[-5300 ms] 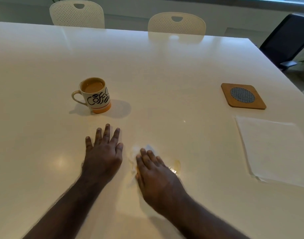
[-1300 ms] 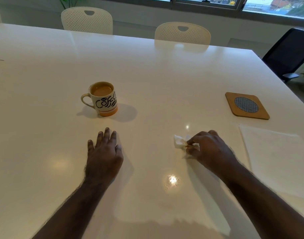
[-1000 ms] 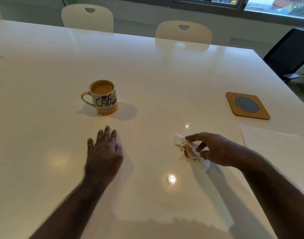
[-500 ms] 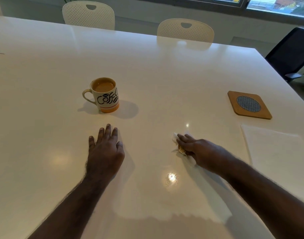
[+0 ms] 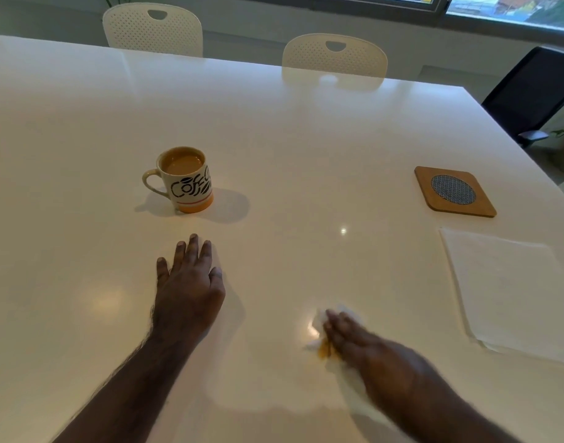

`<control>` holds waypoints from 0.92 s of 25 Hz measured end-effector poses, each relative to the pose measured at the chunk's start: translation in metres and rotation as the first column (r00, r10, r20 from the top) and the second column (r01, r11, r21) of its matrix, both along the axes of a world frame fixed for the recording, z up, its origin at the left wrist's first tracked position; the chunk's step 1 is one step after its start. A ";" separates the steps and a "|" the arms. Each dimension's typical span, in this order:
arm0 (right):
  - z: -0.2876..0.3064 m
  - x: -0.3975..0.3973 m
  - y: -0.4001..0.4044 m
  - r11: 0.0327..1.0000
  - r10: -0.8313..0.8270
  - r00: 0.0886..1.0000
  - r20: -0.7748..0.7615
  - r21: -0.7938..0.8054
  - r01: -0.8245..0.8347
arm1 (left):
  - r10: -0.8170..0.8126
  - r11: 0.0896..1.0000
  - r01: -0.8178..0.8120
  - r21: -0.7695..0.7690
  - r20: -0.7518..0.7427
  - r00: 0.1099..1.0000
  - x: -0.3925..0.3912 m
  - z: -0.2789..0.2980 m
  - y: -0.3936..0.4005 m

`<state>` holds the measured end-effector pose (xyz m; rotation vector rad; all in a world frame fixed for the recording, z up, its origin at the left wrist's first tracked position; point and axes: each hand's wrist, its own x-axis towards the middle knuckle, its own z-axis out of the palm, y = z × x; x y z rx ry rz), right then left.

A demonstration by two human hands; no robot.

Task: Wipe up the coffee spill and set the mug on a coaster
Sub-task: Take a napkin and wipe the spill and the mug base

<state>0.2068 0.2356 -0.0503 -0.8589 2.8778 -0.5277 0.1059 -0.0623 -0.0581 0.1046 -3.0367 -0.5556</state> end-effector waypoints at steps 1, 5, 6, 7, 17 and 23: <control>0.004 -0.014 0.013 0.994 -0.110 0.992 -0.056 0.019 0.112 | -0.001 1.000 0.001 -0.003 0.000 1.000 0.000 0.000 0.000; 0.020 -0.062 0.064 0.846 -0.532 0.841 -0.101 -0.016 0.533 | 0.001 1.000 -0.001 -0.024 0.002 1.000 0.000 -0.001 0.001; 0.021 -0.067 0.065 0.825 -0.559 0.818 -0.136 0.010 0.566 | 0.000 1.000 0.000 -0.029 0.003 1.000 0.000 -0.001 0.001; 0.023 -0.072 0.055 0.817 -0.565 0.809 -0.163 0.024 0.576 | 0.001 0.999 -0.001 -0.035 0.003 1.000 0.000 -0.001 0.001; 0.018 0.020 -0.067 0.981 -0.050 0.994 -0.092 0.183 0.067 | -0.003 0.999 0.003 -0.047 0.011 1.000 0.002 0.001 0.002; 0.028 -0.028 0.022 0.856 -0.460 0.836 -0.300 0.101 0.507 | -0.001 0.999 0.001 -0.032 0.007 1.000 0.001 0.000 0.002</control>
